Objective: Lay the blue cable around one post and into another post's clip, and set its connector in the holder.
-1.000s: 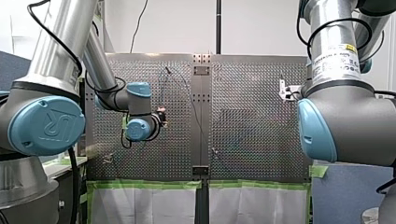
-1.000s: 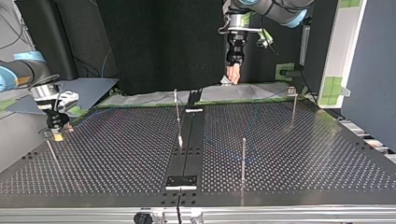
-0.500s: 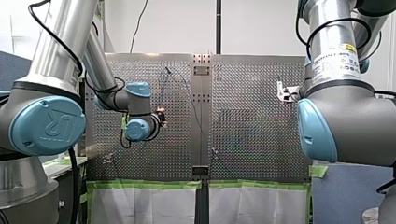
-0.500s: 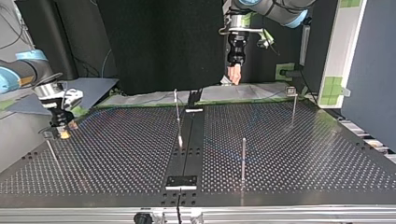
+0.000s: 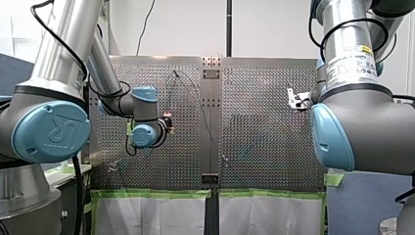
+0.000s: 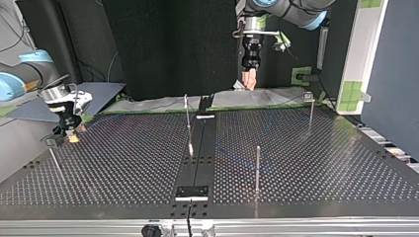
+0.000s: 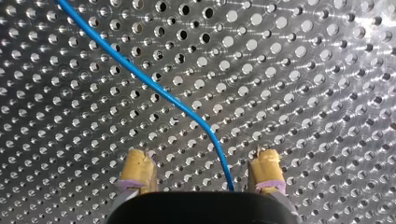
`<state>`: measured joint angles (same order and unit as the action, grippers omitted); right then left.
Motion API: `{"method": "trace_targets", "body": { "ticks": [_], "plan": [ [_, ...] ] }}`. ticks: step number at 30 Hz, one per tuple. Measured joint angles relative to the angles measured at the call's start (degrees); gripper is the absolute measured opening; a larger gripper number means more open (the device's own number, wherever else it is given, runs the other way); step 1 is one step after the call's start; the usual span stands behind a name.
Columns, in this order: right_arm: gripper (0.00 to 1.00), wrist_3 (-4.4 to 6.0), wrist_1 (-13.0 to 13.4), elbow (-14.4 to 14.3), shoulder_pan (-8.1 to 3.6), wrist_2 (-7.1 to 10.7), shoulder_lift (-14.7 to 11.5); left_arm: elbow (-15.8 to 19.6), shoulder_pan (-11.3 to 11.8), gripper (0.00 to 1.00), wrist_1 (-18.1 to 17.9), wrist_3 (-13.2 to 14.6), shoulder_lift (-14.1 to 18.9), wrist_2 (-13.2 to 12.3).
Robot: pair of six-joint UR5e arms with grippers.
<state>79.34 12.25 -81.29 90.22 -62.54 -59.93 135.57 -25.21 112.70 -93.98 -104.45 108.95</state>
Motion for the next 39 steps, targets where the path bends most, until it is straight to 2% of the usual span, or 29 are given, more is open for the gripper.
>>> {"method": "trace_targets", "body": {
  "ticks": [8,22,30,39],
  "plan": [
    [1.0,-1.2,-1.21,-0.01,0.3,-1.4,-0.16,0.01,0.3,1.0,-0.01,-0.06,0.0,-0.01],
    [1.0,-1.53,-1.58,-1.1,0.53,-1.95,-2.26,0.02,0.73,1.0,0.02,-0.15,0.0,-0.02],
    [1.0,-1.49,-0.12,-3.73,0.67,-2.32,-3.68,0.4,1.17,1.0,-0.22,-0.29,0.0,-0.24],
    [1.0,-1.56,2.24,-7.85,1.58,-2.75,-7.27,0.97,1.87,1.0,-0.86,-0.58,0.01,-0.98]
  ]
}}
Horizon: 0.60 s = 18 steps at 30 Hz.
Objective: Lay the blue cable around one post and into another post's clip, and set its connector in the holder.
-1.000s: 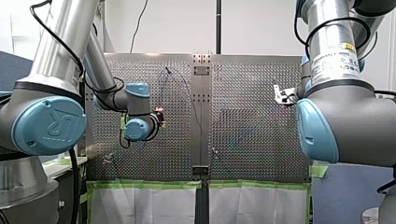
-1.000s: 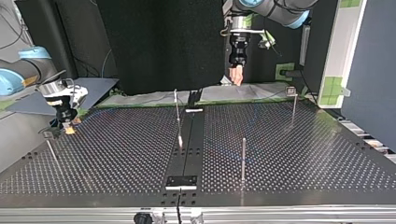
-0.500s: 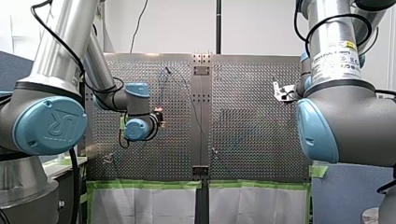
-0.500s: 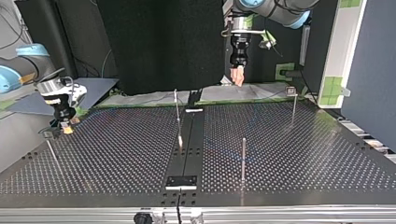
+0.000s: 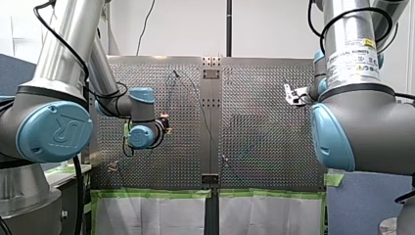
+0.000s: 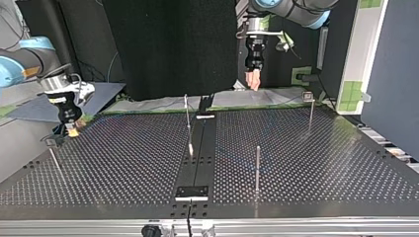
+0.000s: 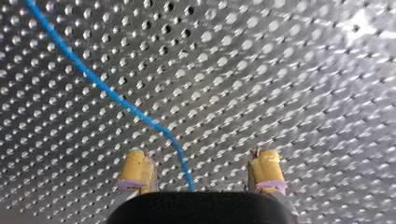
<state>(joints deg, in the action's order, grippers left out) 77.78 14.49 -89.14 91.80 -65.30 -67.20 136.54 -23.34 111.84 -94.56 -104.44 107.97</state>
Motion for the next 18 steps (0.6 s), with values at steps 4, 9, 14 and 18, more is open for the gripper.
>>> {"method": "trace_targets", "body": {
  "ticks": [4,9,14,18],
  "plan": [
    [1.0,-0.05,0.67,-2.0,1.03,-0.01,-1.87,0.0,0.07,1.0,0.02,-0.11,0.0,-0.59],
    [1.0,0.09,2.05,-4.21,2.99,-0.18,-2.61,0.01,-0.03,1.0,0.13,-0.62,0.0,-1.53],
    [1.0,1.93,4.52,-6.8,5.56,-2.09,-2.69,0.0,-0.12,1.0,1.1,-0.86,0.0,-2.66],
    [1.0,2.88,6.53,-8.83,7.59,-4.05,-2.66,0.0,-0.23,1.0,1.9,-1.5,0.0,-3.52]
  ]
}}
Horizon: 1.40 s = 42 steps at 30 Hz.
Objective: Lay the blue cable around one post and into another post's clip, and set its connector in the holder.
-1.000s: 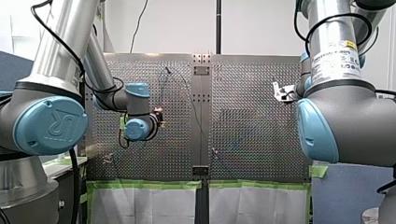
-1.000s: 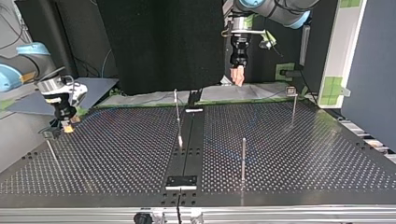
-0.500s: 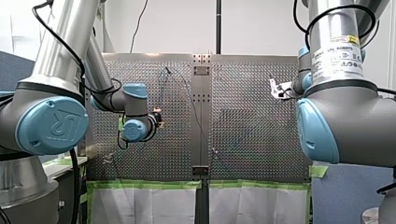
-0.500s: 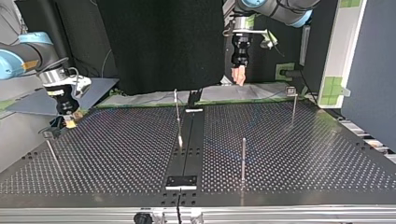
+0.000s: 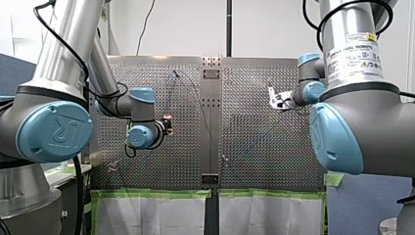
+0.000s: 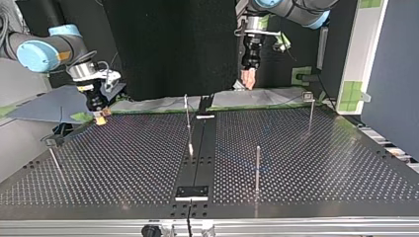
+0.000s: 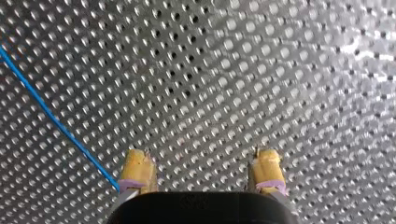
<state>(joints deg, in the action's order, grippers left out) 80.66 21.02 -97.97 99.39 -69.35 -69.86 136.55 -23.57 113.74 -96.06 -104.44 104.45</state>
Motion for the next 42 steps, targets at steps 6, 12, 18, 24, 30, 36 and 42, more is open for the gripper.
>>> {"method": "trace_targets", "body": {
  "ticks": [6,12,18,24,30,36,42],
  "plan": [
    [1.0,-0.15,2.9,-2.62,2.9,-2.87,0.48,0.0,-0.32,1.0,1.42,-1.28,0.0,-1.77],
    [1.0,-1.53,5.68,-3.23,5.68,-5.67,2.62,0.01,-0.42,1.0,3.32,-1.45,0.0,-2.92],
    [1.0,-2.7,8.38,-3.26,8.49,-8.47,5.38,0.01,-0.46,1.0,4.8,-1.51,0.0,-3.68],
    [1.0,-3.6,10.98,-3.25,11.19,-11.17,7.85,0.01,-0.48,1.0,5.15,-1.86,-0.01,-3.99],
    [1.0,-4.97,13.67,-3.28,13.91,-13.89,8.55,0.0,-0.47,1.0,5.18,-2.17,0.0,-4.01],
    [1.0,-5.22,16.95,-3.27,17.19,-17.16,9.38,0.01,-0.38,1.0,5.18,-2.21,0.0,-3.96],
    [1.0,-5.22,18.01,-3.3,20.0,-19.98,11.34,0.01,-0.03,1.0,6.15,-2.75,0.0,-2.25]
  ]
}}
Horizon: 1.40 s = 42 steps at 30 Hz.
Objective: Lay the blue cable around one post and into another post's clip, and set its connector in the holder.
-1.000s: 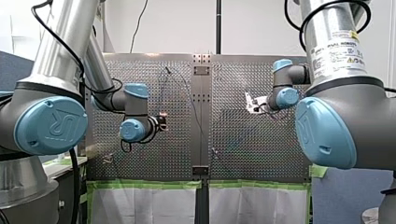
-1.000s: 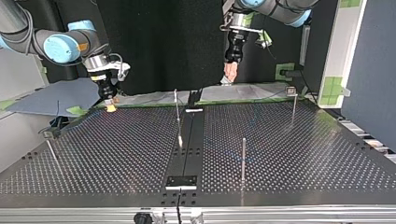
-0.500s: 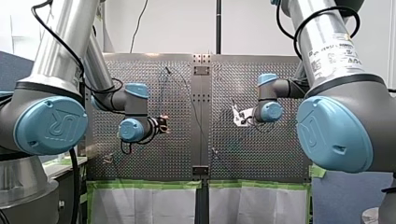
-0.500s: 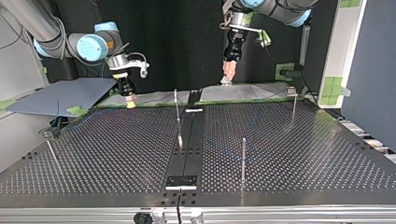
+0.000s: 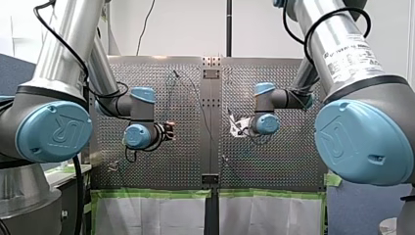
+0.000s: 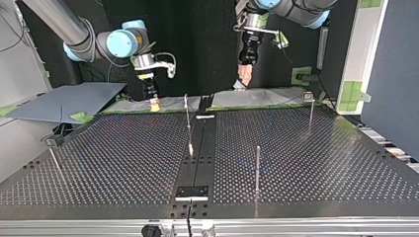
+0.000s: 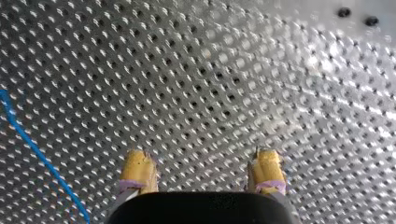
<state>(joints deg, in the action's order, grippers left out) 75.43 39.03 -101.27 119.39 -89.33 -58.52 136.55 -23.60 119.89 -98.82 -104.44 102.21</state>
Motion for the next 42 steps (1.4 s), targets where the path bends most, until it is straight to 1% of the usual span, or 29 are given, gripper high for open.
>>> {"method": "trace_targets", "body": {
  "ticks": [3,4,6,8,11,16,20,25,28,33,39,42],
  "plan": [
    [1.0,0.1,-0.14,-0.32,1.42,-1.42,0.62,-0.01,0.08,1.0,0.26,-0.13,0.0,1.32],
    [1.0,0.22,-0.1,-0.6,2.04,-2.03,0.73,0.0,0.09,1.0,0.3,-0.16,0.0,1.84],
    [1.0,0.48,0.15,-1.15,2.91,-2.9,0.83,0.0,0.09,1.0,0.41,-0.2,0.0,2.65],
    [1.0,0.97,0.8,-1.98,3.93,-3.93,0.89,0.0,0.1,1.0,0.65,-0.22,0.0,3.66],
    [1.0,1.39,2.17,-3.41,5.48,-5.47,0.94,0.0,0.07,1.0,1.28,-0.23,0.0,4.86],
    [1.0,1.25,4.42,-4.37,7.79,-7.78,1.03,0.01,-0.08,1.0,1.95,-0.27,0.0,5.27],
    [1.0,0.77,5.68,-4.49,9.75,-9.44,1.84,0.47,-0.16,1.0,2.26,-0.44,0.0,5.08],
    [1.0,0.44,6.89,-4.51,12.38,-9.89,4.13,1.67,-0.16,1.0,1.52,-0.56,0.0,4.69],
    [1.0,0.41,7.27,-4.51,13.81,-9.9,4.94,1.88,0.03,1.0,1.32,-0.55,0.0,4.72],
    [1.0,0.53,7.25,-4.51,16.1,-9.9,5.25,1.96,0.15,1.0,1.24,-0.52,0.0,4.87],
    [1.0,0.59,6.75,-4.52,19.23,-10.16,5.3,2.07,0.15,1.0,1.87,-0.22,0.0,5.91],
    [1.0,0.68,6.4,-4.55,20.83,-10.58,5.3,2.1,0.15,1.0,2.33,-0.04,0.0,6.23]
  ]
}}
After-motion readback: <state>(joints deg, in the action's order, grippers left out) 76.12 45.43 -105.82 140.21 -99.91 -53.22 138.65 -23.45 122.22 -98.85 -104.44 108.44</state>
